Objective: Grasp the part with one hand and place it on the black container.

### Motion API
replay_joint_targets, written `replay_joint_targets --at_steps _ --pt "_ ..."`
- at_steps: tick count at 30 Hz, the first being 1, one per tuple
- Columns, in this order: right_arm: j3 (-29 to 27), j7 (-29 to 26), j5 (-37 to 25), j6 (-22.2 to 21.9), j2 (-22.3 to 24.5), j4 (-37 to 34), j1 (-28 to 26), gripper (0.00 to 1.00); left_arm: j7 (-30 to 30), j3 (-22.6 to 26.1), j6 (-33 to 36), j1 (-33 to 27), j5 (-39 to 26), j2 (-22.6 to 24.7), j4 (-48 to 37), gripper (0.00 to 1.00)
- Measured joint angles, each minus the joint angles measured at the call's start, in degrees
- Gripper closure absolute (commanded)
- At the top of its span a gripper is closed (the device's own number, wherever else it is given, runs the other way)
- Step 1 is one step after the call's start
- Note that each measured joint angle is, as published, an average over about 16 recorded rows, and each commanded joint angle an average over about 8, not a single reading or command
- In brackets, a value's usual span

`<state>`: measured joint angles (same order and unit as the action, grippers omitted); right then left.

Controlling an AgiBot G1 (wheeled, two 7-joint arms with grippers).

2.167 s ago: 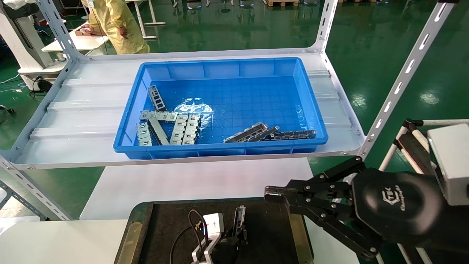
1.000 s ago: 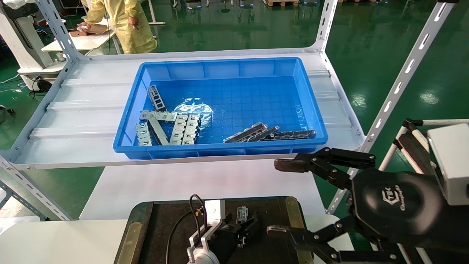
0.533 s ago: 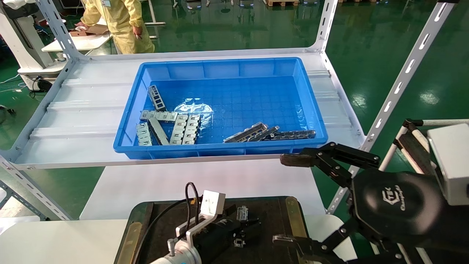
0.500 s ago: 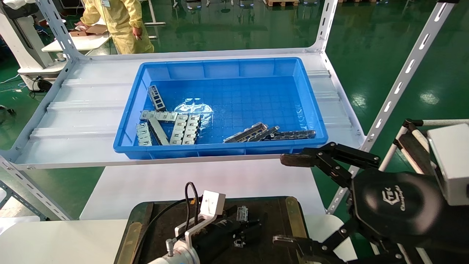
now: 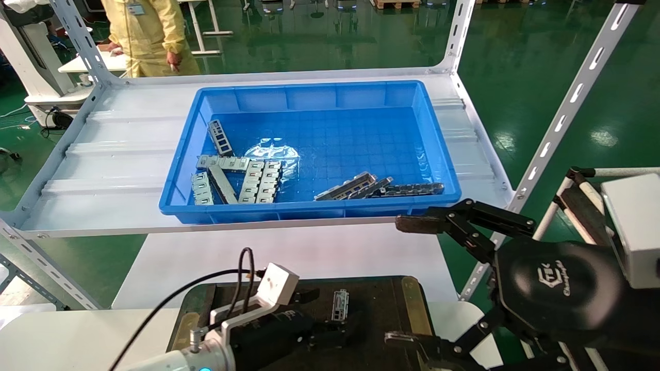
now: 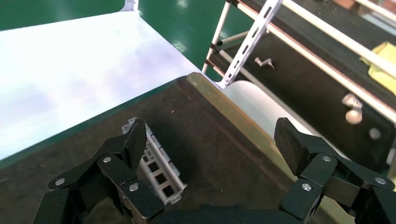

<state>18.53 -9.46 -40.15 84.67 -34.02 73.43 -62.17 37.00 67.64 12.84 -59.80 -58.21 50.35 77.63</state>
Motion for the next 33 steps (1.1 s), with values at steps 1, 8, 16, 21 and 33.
replay_joint_targets --at_steps 1,8,16,21,33 --pt "0.00 0.00 0.00 0.00 0.00 0.00 0.00 0.00 -1.19 -1.12 1.63 0.23 0.44 -0.58 0.01 0.00" --pt "0.01 0.01 0.01 -0.01 0.01 0.00 0.00 0.00 -12.22 -10.05 13.87 2.72 6.51 -4.22 -0.24 0.00" --pt "0.03 0.01 0.02 -0.01 0.01 0.00 -0.01 0.00 -25.69 -19.54 26.82 6.57 15.26 -7.96 -1.20 0.00" --pt "0.04 0.02 0.03 -0.02 0.02 0.00 -0.01 0.00 -31.15 -23.20 32.73 8.04 18.78 -10.36 -1.81 0.00" --pt "0.06 0.03 0.04 -0.03 0.02 0.00 -0.01 0.00 -34.11 -25.60 40.50 7.36 20.82 -15.38 -1.62 0.00"
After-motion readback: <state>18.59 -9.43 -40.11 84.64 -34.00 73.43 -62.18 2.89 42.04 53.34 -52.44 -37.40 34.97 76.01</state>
